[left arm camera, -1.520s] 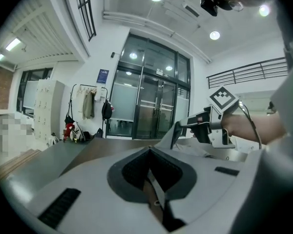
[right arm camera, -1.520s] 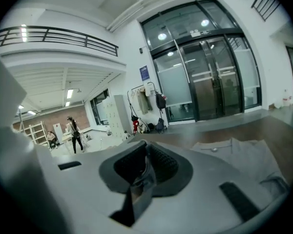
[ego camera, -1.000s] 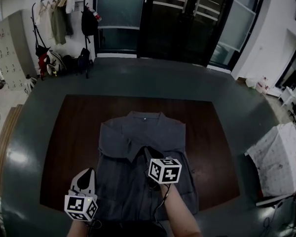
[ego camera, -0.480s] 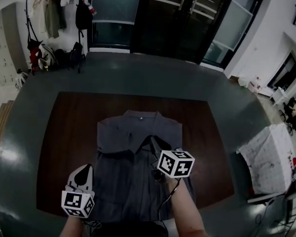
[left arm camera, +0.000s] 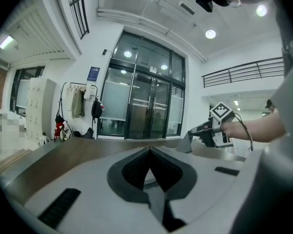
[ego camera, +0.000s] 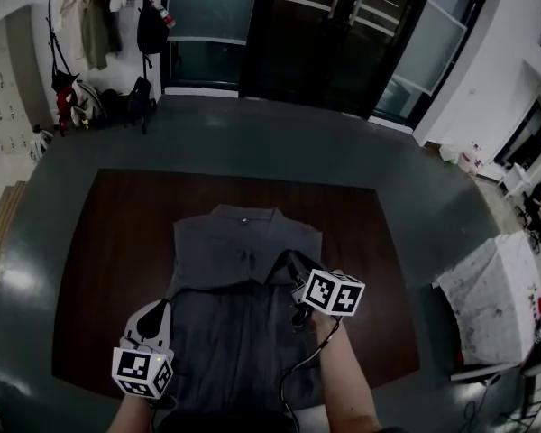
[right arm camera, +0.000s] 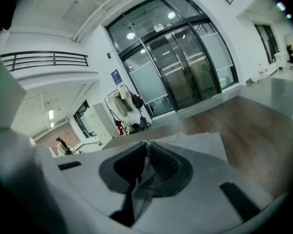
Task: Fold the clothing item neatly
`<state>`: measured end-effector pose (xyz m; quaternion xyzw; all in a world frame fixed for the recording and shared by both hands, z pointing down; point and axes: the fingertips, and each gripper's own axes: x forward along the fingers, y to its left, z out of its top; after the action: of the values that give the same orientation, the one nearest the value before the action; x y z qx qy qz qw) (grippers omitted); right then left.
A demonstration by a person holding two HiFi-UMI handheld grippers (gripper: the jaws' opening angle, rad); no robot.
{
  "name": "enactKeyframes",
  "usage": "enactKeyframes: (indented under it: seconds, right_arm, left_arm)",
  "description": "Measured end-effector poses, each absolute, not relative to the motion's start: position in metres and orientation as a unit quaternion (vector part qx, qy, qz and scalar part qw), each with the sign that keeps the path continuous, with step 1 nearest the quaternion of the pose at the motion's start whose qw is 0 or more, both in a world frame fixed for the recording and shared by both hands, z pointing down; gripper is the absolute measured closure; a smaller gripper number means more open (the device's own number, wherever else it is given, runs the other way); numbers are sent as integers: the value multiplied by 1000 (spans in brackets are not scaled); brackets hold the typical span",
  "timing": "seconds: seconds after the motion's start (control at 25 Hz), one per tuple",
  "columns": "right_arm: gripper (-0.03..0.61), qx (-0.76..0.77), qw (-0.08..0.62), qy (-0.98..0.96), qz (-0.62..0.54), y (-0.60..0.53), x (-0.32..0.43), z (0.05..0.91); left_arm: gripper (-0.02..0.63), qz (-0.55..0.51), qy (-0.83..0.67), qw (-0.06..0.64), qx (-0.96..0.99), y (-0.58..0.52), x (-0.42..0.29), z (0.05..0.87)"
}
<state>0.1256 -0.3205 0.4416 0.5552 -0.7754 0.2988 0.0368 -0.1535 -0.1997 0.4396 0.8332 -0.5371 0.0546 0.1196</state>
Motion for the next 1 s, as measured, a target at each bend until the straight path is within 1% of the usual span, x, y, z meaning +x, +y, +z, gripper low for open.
enactKeyframes:
  seconds: [0.16, 0.4, 0.56, 0.64, 0.72, 0.88, 1.0]
  right_arm:
    - [555, 564, 40, -761, 319, -320, 154, 472]
    - [555, 571, 101, -749, 321, -308, 189, 522]
    - [555, 572, 114, -735, 346, -295, 203, 547]
    - [535, 581, 124, -724, 350, -286, 210, 558]
    - [521, 601, 140, -715, 330, -278, 218, 562]
    - [518, 643, 153, -712, 237, -272, 230, 546]
    - [518, 579, 180, -762, 225, -260, 193, 549]
  left_arm:
    - [606, 69, -546, 124, 826, -202, -132, 442]
    - [606, 75, -554, 129, 819, -212, -104, 451]
    - [606, 77, -551, 133, 821, -219, -81, 454]
    - [606, 78, -548, 136, 821, -220, -71, 458]
    - [606, 80, -547, 140, 821, -221, -64, 461]
    - [606, 78, -546, 143, 822, -225, -56, 463]
    - [606, 75, -545, 144, 822, -225, -53, 464]
